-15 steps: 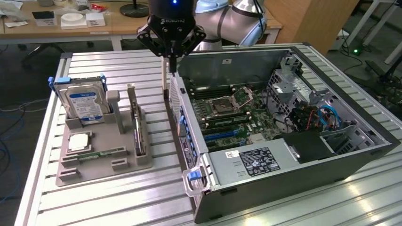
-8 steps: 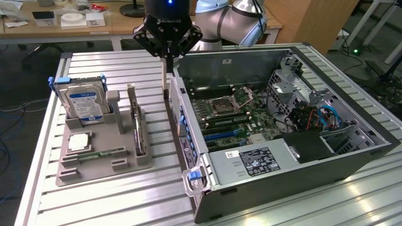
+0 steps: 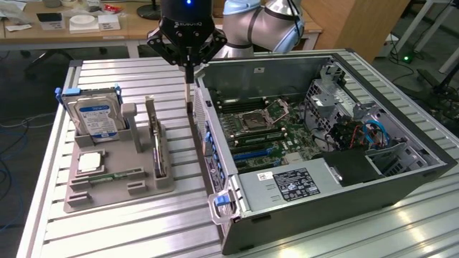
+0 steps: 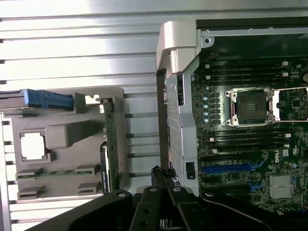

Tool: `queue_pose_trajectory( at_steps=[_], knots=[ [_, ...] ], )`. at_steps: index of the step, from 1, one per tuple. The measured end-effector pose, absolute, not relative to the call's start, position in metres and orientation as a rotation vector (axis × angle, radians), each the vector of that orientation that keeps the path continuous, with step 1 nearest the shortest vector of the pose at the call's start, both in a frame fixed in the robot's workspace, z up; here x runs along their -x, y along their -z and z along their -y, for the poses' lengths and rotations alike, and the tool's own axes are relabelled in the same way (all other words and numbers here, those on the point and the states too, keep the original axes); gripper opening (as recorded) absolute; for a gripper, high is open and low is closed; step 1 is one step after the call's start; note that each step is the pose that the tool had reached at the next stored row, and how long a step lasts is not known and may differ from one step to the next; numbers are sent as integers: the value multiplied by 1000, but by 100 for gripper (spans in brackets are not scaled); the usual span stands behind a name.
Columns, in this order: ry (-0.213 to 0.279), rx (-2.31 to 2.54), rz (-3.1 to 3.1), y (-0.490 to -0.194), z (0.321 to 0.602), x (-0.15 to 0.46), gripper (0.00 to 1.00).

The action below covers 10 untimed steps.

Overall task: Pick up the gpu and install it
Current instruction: 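Reach for the gpu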

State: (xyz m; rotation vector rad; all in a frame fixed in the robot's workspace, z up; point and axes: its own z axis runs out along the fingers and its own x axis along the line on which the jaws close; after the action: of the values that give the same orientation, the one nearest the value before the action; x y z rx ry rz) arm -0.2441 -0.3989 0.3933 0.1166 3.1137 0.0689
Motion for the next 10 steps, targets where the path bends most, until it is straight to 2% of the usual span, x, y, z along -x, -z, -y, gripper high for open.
queue_pose_trajectory(
  at_steps=[10],
  knots=[
    [-69, -117, -3114, -393, 399, 252, 11]
  ],
)
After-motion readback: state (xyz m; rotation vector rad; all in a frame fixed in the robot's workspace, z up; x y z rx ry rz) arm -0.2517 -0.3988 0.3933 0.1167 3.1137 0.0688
